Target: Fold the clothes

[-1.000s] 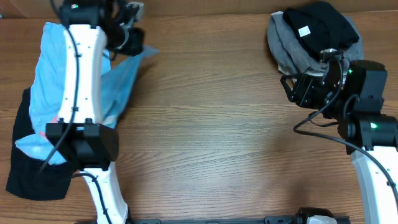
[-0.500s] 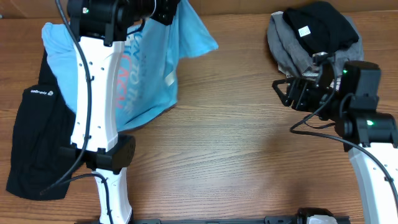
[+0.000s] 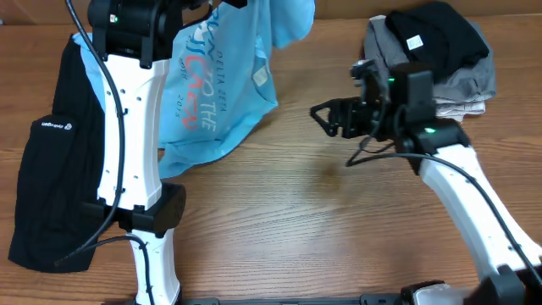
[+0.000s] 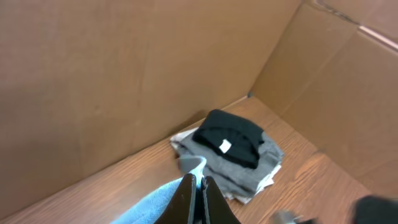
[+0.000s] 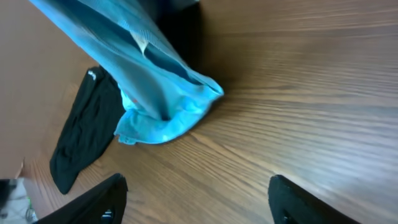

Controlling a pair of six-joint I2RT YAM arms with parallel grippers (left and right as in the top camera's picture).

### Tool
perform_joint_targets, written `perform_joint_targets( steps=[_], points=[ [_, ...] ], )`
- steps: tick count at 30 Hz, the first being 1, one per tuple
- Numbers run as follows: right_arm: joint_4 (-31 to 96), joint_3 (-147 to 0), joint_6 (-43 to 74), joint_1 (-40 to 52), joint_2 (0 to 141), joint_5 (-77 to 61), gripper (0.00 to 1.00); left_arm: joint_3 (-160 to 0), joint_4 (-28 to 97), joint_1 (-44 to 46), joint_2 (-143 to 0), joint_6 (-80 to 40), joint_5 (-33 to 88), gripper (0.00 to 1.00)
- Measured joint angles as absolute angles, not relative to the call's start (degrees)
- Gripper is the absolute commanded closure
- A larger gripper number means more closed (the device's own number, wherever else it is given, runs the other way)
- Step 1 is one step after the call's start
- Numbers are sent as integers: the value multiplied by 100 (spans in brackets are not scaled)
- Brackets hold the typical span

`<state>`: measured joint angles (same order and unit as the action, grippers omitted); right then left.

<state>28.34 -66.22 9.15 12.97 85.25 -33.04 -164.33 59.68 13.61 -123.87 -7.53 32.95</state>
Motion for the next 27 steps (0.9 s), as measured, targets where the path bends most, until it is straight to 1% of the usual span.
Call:
perform_joint_targets(
  steps=[9, 10, 16, 21, 27],
  points=[
    [1769, -6622, 902, 1966, 9378, -3304, 16, -16433, 5575, 1413, -12300, -1087, 3544, 96],
    [1669, -6624, 902, 1992, 9454, -3299, 13, -16433, 5559, 1413, -12269, -1103, 3564, 96],
    [1170, -6630, 897, 2003, 9988, -3225, 6, -16433, 5546, 1413, -11917, -1168, 3642, 96],
    [1098, -6630, 897, 2001, 10197, -2884, 1, -16468, 5590, 1413, -11716, -1170, 3673, 96],
    [888, -6632, 895, 1905, 10197, -2556, 0, -16475, 5745, 1413, -11699, -1170, 3688, 96]
  ],
)
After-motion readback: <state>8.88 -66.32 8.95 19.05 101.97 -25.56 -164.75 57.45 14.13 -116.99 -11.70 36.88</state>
